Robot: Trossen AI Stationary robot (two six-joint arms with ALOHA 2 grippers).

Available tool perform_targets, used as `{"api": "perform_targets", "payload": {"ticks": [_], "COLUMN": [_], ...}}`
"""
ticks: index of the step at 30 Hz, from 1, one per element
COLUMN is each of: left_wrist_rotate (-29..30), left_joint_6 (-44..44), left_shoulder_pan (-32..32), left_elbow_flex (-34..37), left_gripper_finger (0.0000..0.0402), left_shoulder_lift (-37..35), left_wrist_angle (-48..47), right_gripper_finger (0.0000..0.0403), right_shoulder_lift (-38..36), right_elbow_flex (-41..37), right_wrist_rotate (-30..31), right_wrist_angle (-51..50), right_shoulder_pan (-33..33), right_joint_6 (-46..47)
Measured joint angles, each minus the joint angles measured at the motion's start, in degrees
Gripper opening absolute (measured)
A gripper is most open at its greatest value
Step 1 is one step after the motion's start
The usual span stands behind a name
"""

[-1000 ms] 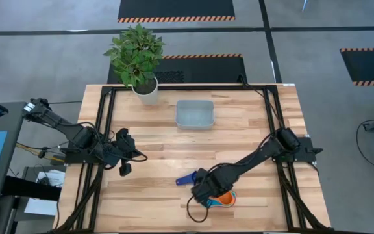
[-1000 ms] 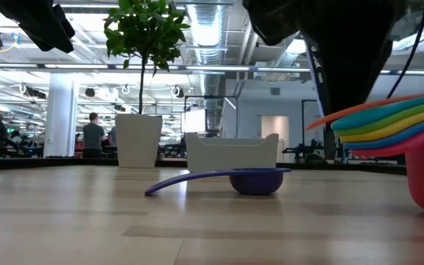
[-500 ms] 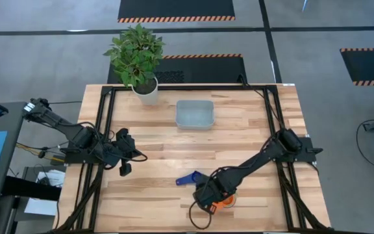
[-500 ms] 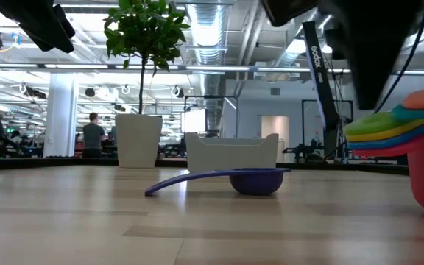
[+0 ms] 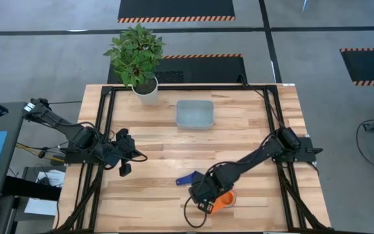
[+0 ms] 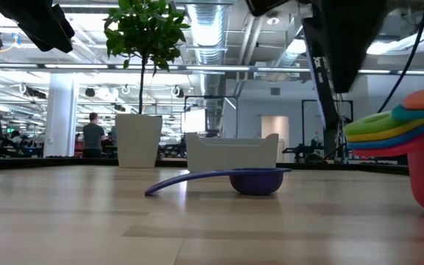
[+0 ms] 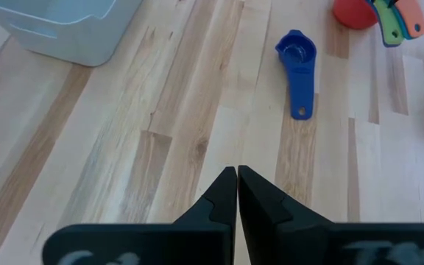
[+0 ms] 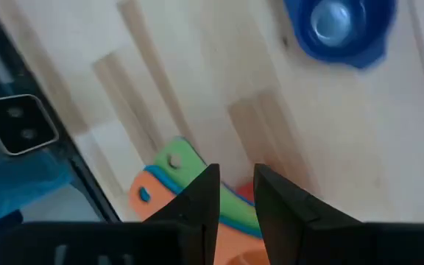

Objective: Nest measuring cups in basket
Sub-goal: Stack the orange measuring cup on top of the light blue measuring cup

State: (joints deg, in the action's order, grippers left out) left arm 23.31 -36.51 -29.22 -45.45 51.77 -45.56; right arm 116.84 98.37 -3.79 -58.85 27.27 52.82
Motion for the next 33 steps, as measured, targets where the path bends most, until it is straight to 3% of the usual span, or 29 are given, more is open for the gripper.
{"api": "perform_targets", "payload": {"ticks": [10,22,33], "left_wrist_rotate": [0.0,0.0,0.0], "left_joint_6": [0.7,1.6,1.5], "left_shoulder_pan": [0.0,0.0,0.0], "left_elbow_flex": [0.0,0.0,0.0], "left_gripper_finger": [0.0002,0.0002,0.0002], "left_shoulder_lift": [0.0,0.0,0.0], "left_wrist_angle": [0.0,0.0,0.0], "right_gripper_finger": [0.0107,0.0098,0.0097], "right_shoulder_lift": [0.0,0.7,0.7], "right_elbow_flex": [3.9,1.5,-2.4], "right_wrist_rotate": [-6.6,-6.8,-7.5], "right_wrist_angle": [1.4,5.6,9.2], "right_shoulder_pan": [7.2,10.3,10.6], "right_joint_6": [-4.7,3.1,3.9]}}
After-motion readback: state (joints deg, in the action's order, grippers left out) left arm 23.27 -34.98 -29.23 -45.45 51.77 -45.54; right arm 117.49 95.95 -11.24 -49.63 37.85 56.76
